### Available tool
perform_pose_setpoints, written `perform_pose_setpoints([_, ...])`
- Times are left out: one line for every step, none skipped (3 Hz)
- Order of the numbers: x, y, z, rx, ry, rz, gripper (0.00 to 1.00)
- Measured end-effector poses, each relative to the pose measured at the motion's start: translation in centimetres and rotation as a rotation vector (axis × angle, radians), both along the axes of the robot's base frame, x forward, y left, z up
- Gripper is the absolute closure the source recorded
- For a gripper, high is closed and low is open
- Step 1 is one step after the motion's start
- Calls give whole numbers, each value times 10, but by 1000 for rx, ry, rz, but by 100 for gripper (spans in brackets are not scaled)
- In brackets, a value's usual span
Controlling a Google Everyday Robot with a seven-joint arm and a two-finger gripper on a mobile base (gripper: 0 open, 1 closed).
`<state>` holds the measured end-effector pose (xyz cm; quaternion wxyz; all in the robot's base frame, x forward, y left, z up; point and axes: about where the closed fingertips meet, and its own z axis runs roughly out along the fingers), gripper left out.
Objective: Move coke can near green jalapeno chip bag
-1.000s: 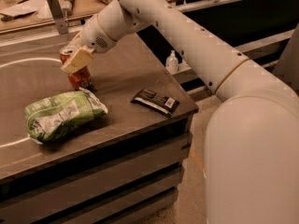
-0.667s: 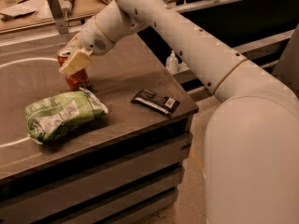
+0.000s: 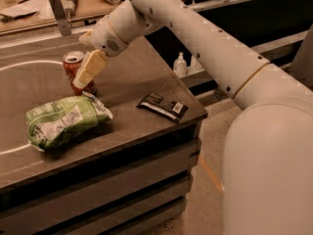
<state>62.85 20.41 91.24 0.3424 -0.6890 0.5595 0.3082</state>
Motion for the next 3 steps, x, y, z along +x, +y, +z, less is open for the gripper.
perform_pose_setpoints([20,-60,5,40,-11,-121,0])
perform_pose_setpoints([29,-117,6,39,-19,-226,0])
perform_pose_setpoints([31,-133,6,39,-19,-252,0])
